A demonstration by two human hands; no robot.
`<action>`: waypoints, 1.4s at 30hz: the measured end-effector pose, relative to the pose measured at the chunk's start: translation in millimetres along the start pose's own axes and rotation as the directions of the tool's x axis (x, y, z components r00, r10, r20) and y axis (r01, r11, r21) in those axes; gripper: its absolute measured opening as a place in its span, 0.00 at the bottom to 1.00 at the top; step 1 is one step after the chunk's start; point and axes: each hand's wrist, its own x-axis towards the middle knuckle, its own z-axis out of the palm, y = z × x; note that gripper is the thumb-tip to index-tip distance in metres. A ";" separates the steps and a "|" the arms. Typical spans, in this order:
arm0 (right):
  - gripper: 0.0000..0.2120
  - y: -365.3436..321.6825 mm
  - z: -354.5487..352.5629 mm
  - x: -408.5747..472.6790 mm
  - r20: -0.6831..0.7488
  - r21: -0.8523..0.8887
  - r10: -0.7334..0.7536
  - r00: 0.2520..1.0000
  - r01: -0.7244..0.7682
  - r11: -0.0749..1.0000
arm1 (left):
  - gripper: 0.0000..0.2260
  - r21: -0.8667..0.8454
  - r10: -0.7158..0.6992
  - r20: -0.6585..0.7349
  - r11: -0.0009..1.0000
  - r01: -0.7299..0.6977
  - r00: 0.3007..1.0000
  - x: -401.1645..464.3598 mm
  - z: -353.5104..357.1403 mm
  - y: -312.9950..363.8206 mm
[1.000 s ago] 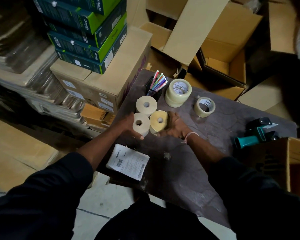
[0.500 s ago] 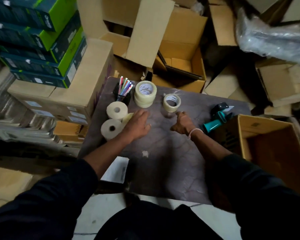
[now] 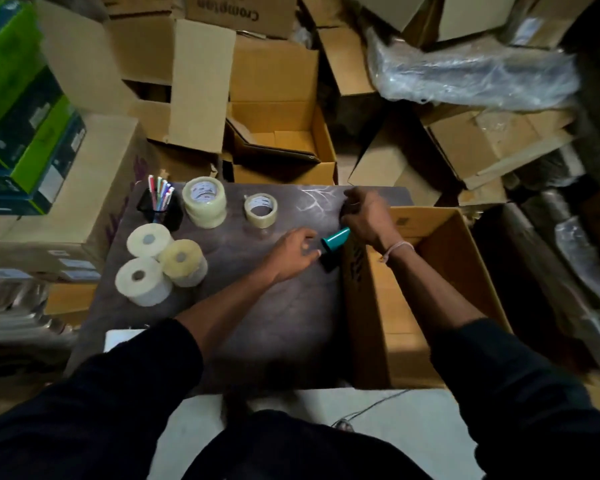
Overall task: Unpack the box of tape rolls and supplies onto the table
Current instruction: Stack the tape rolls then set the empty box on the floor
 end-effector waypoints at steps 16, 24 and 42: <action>0.32 197.2 -124.4 -99.6 0.066 -0.437 0.137 0.988 -0.095 0.895 | 0.38 0.043 -0.304 0.036 0.952 0.303 0.952 -49.0 122.7 124.2; 0.32 206.2 -118.1 -113.5 0.025 -0.345 0.157 0.987 -0.139 0.928 | 0.38 0.089 -0.329 0.040 0.942 0.324 0.944 -55.1 126.2 123.5; 0.25 203.9 -107.9 -172.5 -0.107 -0.104 0.254 0.961 -0.264 0.959 | 0.33 0.071 -0.163 -0.012 0.984 0.164 0.987 -84.3 114.6 115.0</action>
